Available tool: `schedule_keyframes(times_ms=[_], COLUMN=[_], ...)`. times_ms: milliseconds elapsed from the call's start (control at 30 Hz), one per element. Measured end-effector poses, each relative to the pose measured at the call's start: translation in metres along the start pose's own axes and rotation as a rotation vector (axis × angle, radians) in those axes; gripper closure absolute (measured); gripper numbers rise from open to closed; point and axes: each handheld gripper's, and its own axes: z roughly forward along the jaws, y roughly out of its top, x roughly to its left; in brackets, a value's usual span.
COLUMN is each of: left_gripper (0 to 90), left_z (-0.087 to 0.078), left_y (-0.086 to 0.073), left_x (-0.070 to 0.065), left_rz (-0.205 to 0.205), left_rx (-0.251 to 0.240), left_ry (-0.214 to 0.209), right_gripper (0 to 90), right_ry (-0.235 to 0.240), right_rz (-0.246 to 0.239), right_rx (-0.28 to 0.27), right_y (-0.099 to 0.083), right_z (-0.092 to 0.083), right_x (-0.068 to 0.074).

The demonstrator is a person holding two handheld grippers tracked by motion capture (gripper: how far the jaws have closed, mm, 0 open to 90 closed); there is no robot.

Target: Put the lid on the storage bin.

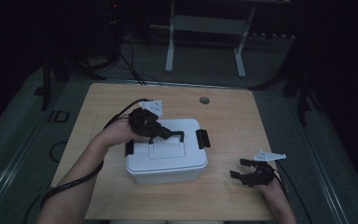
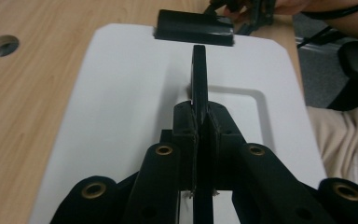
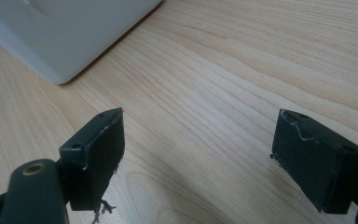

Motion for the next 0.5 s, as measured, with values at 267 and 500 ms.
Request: schedule_keyframes(times_ms=[267, 500], left_gripper=[82.8, 82.5], left_z=[0.0021, 0.0048], left_y=[-0.0018, -0.0078], left_x=[0.0034, 0.0065], left_rz=[-0.001, -0.012], left_rx=[-0.009, -0.015], left_ry=[0.0, -0.01], right_gripper=[16.8, 16.8], right_ry=[0.002, 0.002], right_rz=[0.001, 0.001], right_rx=[0.004, 0.007], right_y=[-0.0006, -0.0007], right_z=[0.0004, 0.0009], right_x=[0.0, -0.0002])
